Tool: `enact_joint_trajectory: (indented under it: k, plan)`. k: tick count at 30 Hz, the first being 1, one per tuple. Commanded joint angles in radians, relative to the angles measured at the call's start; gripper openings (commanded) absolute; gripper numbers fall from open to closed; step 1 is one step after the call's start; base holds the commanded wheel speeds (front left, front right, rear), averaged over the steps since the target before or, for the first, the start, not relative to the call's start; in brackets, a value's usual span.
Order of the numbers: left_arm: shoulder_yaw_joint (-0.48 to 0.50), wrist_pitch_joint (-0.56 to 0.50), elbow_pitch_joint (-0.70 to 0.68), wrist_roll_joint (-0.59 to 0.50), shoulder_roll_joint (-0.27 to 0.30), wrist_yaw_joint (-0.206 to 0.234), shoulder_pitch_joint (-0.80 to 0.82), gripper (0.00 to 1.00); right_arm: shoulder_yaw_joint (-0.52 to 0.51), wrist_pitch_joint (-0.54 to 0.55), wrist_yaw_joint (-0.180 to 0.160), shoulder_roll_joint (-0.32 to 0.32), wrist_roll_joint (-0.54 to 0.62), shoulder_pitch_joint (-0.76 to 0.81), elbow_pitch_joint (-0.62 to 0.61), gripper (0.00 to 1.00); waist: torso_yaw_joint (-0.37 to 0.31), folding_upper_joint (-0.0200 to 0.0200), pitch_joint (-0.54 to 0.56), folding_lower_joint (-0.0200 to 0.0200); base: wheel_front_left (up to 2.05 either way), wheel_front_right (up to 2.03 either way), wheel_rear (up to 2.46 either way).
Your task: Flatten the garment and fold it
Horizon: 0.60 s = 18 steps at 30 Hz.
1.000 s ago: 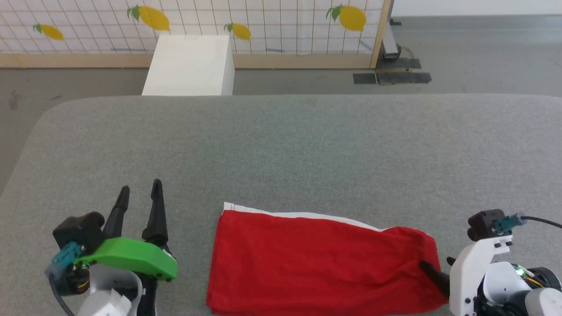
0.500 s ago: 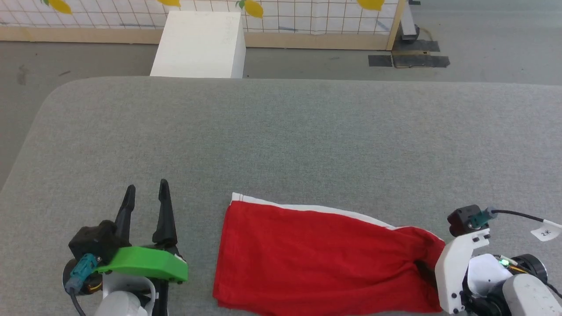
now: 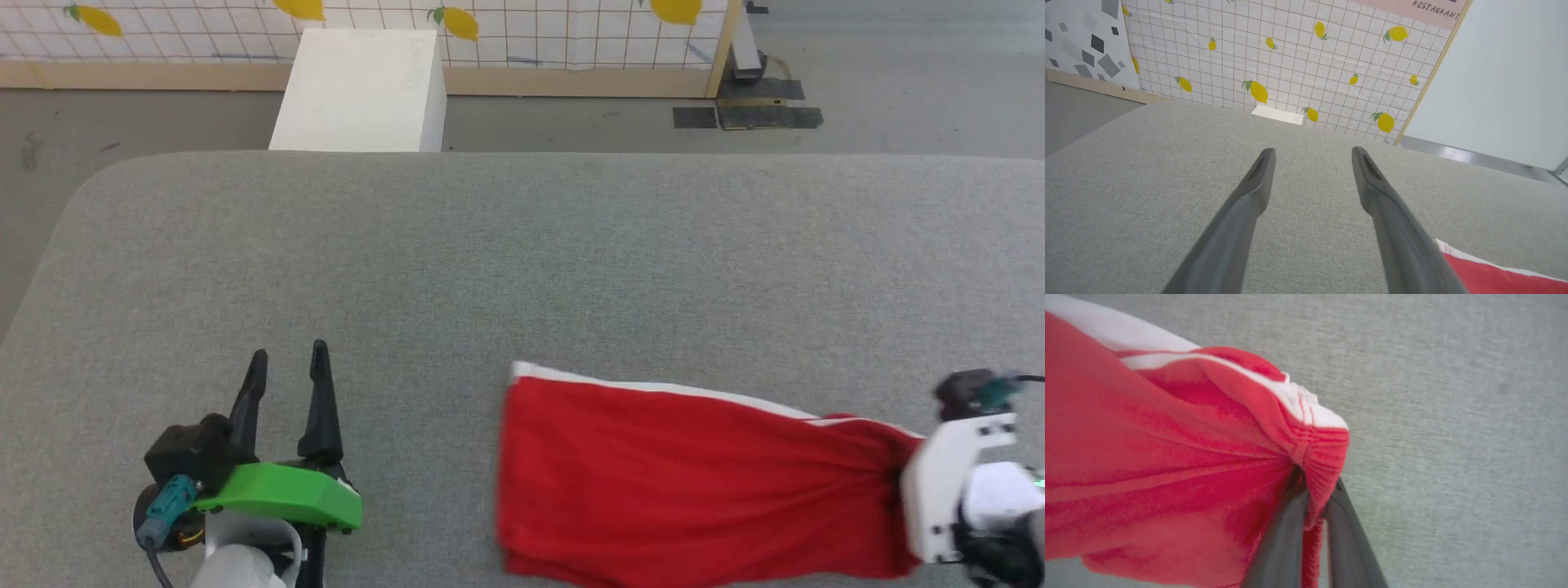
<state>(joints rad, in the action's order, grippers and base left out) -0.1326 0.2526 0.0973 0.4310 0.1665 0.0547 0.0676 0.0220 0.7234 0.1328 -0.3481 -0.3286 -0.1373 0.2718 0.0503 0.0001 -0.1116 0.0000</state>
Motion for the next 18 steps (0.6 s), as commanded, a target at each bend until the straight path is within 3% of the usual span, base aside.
enact_joint_trajectory:
  k: [1,9,14,18]
  plan:
    - [-0.005,0.007,0.006,-0.005,-0.003,-0.006,0.002,1.0,-0.032,0.011,-0.002,-0.03,0.02,-0.005,0.021,0.0,-0.005,-0.0001,0.004,0.0,0.0,0.0,0.0]
    - [-0.022,0.001,0.018,-0.007,0.002,-0.01,-0.001,1.0,-0.189,0.017,-0.002,-0.061,0.119,-0.03,0.112,0.0,-0.012,-0.0001,0.016,0.0,0.0,0.0,0.0]
    - [-0.027,0.0,0.019,-0.011,0.01,-0.008,-0.008,1.0,-0.169,0.053,-0.002,-0.062,0.16,-0.033,0.068,0.0,-0.013,-0.0001,0.032,0.0,0.0,0.0,0.0]
    - [-0.027,-0.005,0.015,-0.011,0.016,-0.002,-0.019,1.0,-0.116,0.164,-0.002,-0.074,0.164,-0.015,-0.045,0.0,-0.019,-0.0001,0.048,0.0,0.0,0.0,0.0]
